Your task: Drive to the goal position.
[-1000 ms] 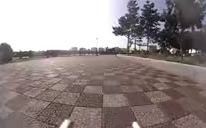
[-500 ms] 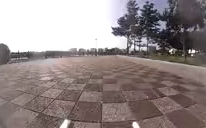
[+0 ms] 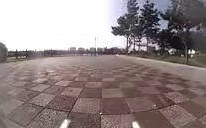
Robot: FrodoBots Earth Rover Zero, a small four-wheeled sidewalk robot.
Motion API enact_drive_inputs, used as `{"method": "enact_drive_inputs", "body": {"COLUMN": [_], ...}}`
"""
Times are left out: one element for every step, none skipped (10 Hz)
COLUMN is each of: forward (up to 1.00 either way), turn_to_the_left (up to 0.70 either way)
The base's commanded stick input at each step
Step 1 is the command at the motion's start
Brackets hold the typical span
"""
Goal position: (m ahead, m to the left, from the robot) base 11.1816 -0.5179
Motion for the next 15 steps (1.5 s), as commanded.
{"method": "enact_drive_inputs", "body": {"forward": [0.50, 0.50, 0.50, 0.50, 0.50, 0.50, 0.50, 0.50, 0.50, 0.50, 0.50, 0.50, 0.50, 0.50, 0.50], "turn_to_the_left": [0.00, 0.00, 0.00, 0.00, 0.00, 0.00, 0.00, 0.00, 0.00, 0.00, 0.00, 0.00, 0.10, 0.00, 0.00]}}
